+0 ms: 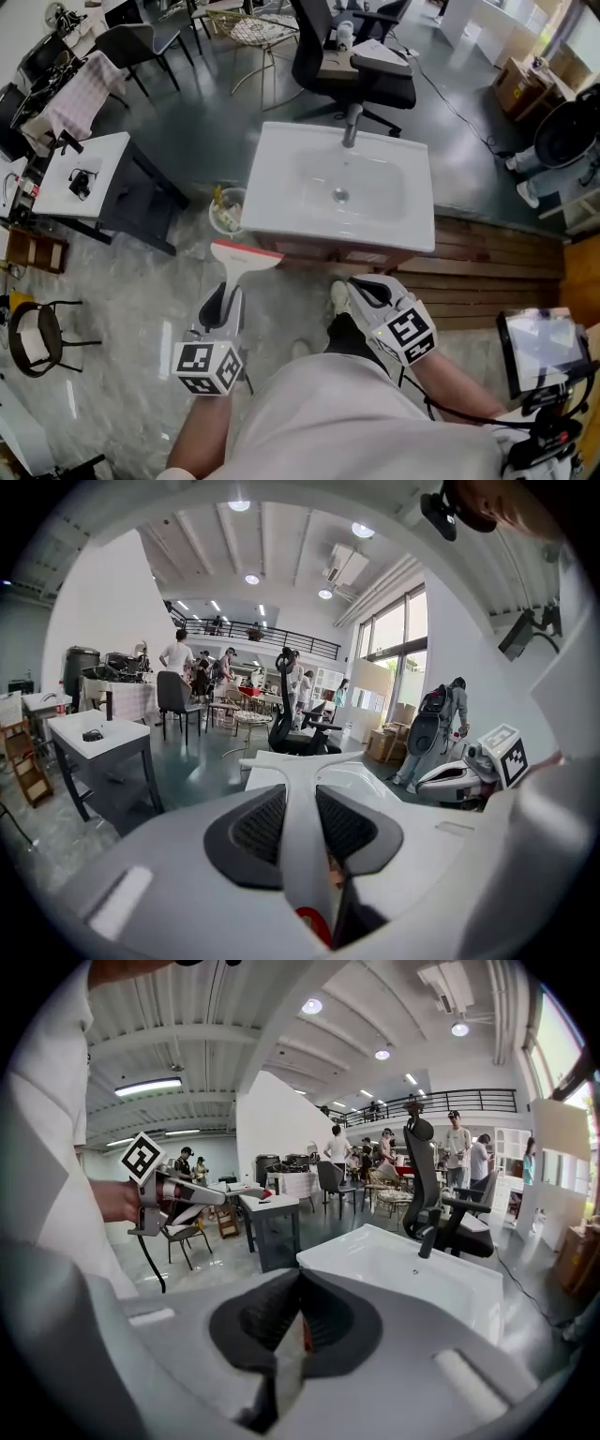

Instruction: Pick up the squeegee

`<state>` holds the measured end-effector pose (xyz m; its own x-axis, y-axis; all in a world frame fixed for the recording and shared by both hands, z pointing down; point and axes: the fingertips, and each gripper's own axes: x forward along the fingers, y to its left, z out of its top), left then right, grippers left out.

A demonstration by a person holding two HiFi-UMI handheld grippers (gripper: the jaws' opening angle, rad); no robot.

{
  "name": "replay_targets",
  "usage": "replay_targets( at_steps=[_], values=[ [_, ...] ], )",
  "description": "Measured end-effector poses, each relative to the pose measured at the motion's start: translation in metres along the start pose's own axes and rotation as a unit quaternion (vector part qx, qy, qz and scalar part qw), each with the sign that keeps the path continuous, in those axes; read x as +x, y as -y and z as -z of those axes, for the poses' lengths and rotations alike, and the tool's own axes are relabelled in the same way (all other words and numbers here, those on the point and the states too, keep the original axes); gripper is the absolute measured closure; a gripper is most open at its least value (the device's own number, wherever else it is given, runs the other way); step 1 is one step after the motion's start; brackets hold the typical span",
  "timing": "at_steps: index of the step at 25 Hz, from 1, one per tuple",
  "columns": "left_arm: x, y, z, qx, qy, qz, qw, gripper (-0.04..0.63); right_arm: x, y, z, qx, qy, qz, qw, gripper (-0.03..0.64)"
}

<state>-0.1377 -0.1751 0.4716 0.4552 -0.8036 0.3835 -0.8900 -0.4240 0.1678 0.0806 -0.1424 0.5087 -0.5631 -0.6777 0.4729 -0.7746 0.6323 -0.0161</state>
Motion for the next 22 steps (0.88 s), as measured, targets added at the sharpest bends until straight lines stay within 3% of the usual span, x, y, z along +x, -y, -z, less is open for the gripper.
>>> replay_targets(
  at_steps=[10, 22],
  values=[
    [-0.046, 0.008, 0.020, 0.002, 0.003, 0.009, 1.0000, 0.488, -0.011, -0.045, 0.005, -0.014, 0.003, 0.011, 1.000, 0.615],
    [-0.060, 0.013, 0.020, 0.020, 0.008, 0.018, 0.9996, 0.488, -0.010, -0.064, -0.004, -0.022, 0.008, 0.006, 1.000, 0.615]
  ],
)
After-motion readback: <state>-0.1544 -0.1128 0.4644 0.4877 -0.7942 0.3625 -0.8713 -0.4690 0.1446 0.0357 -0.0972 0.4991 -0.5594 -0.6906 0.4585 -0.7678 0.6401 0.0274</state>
